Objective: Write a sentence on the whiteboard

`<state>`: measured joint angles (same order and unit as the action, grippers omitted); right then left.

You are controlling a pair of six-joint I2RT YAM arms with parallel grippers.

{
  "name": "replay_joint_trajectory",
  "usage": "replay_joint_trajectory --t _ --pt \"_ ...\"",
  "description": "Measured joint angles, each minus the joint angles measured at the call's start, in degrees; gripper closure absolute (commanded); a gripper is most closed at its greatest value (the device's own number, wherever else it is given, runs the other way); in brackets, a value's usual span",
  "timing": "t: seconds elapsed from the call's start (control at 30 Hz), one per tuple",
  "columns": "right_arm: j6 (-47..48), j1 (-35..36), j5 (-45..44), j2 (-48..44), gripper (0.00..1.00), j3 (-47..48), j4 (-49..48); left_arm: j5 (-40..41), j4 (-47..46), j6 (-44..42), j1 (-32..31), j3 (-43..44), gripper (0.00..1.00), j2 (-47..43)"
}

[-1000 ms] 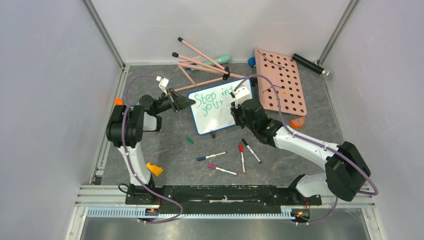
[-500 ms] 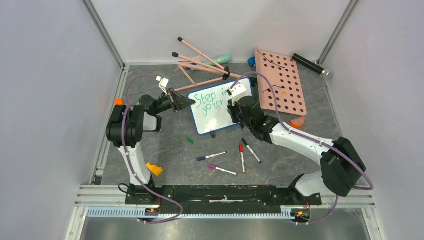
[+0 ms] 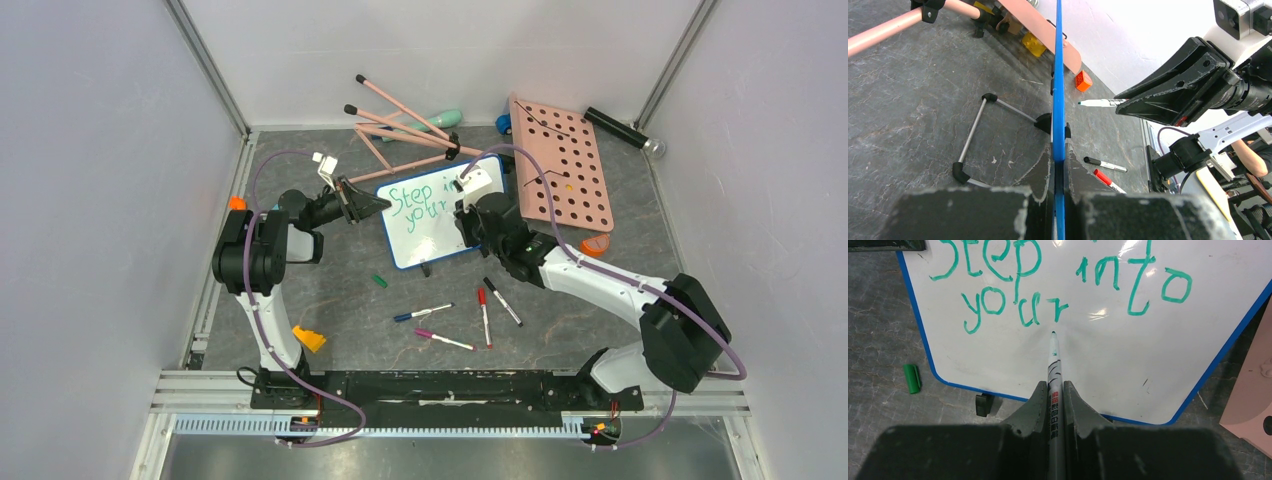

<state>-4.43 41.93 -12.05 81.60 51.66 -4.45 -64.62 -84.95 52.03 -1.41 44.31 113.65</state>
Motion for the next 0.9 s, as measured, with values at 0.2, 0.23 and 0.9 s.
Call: replay_joint_trajectory --t 0.2,0.23,0.9 --pt "-0.2 1.0 0.2 0.8 1.0 0.0 0.2 0.0 0.0 0.0 0.0 0.0 0.98 0.0" --pt "-0.3 1.3 0.2 1.2 1.0 0.0 0.2 0.0 0.0 0.0 0.0 0.0 0.98 0.0" --pt "-0.9 2.2 -1.1 5.7 1.0 1.5 0.6 0.0 0.0 0.0 0.1 0.0 0.98 0.0"
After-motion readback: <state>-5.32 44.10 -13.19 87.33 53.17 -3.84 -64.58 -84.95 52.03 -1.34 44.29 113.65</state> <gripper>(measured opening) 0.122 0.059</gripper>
